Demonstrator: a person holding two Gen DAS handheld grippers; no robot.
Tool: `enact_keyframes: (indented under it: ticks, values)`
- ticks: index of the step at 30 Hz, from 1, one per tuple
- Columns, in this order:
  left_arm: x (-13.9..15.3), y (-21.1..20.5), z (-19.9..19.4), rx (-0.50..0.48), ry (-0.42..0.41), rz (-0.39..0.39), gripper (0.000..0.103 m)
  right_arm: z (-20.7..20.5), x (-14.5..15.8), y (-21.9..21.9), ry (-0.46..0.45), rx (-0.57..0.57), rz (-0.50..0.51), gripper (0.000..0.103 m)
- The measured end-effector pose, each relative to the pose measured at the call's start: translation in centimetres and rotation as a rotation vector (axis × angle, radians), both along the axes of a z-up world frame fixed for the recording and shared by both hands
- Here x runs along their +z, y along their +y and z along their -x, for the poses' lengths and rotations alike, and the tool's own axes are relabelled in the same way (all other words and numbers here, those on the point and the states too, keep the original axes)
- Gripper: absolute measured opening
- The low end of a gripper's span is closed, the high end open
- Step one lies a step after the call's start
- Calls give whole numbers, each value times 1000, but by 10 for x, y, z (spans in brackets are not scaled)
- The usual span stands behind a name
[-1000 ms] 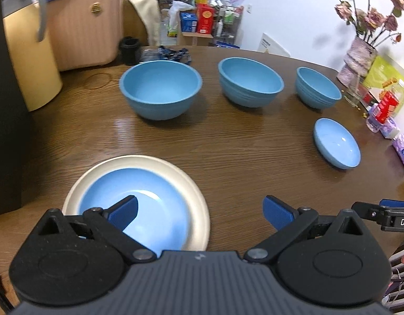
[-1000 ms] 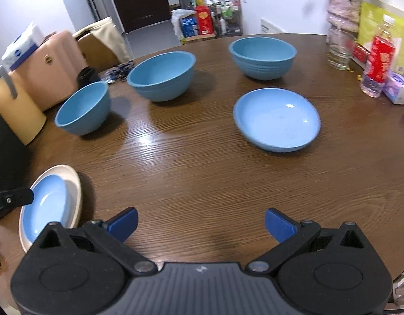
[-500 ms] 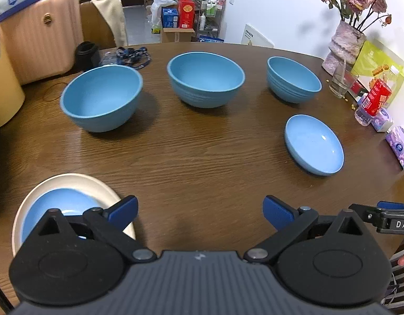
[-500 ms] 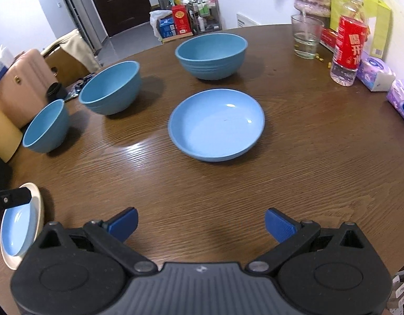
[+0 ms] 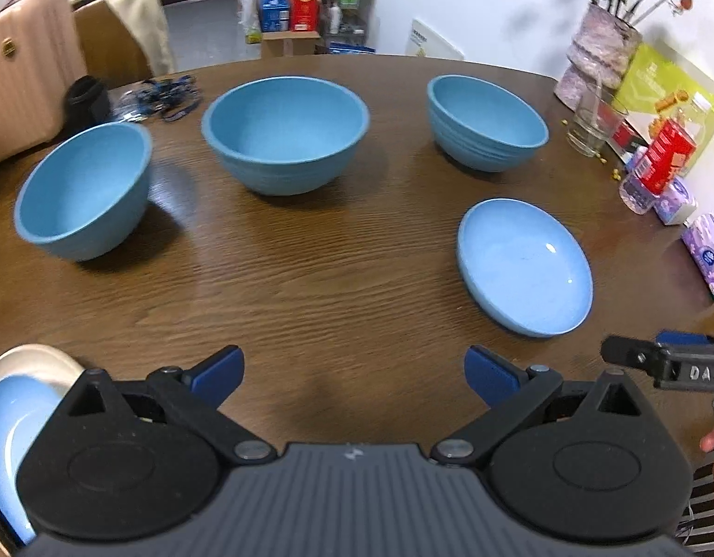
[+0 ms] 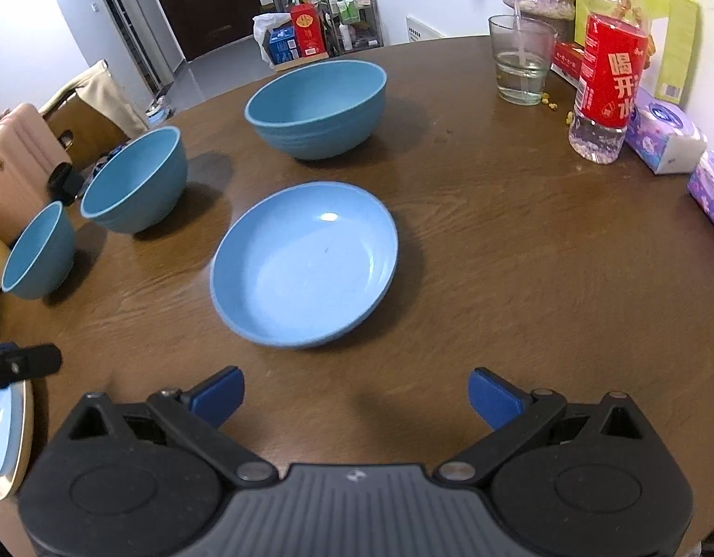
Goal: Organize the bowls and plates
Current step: 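Close the left gripper on the small blue plate rim while the right gripper pinches it too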
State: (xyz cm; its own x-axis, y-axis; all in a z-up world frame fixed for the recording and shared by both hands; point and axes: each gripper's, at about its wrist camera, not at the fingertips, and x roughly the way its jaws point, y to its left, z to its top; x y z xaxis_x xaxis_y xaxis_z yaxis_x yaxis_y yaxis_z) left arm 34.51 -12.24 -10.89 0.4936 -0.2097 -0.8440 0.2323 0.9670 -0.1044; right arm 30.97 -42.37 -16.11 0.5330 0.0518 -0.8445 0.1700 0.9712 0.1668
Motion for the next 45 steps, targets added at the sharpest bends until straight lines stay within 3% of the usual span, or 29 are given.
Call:
enact_keyframes:
  ticks: [11, 19, 24, 28, 30, 36, 42, 45]
  values:
    - [-15, -53, -32, -19, 17, -3, 103, -43, -6, -22, -6, 77, 59, 102]
    - [-29, -78, -57, -2, 36, 8, 103, -65, -15, -30, -5, 125, 63, 89]
    - [-38, -90, -67, 7, 47, -2, 102, -75, -19, -36, -3, 140, 45, 73]
    - [-46, -92, -75, 17, 90, 36, 82, -81, -22, -35, -5, 157, 31, 67]
    - [-51, -94, -80, 16, 113, 42, 70, -85, -25, -35, 2, 167, 19, 57]
    - [-59, -98, -88, 26, 152, 56, 40, -91, -30, -37, 15, 166, -10, 45]
    - [-65, -98, -93, 37, 174, 72, 28, -96, -35, -40, 17, 162, -37, 26]
    - [-68, -99, -95, 39, 178, 86, 26, -98, -37, -42, 25, 159, -53, 22]
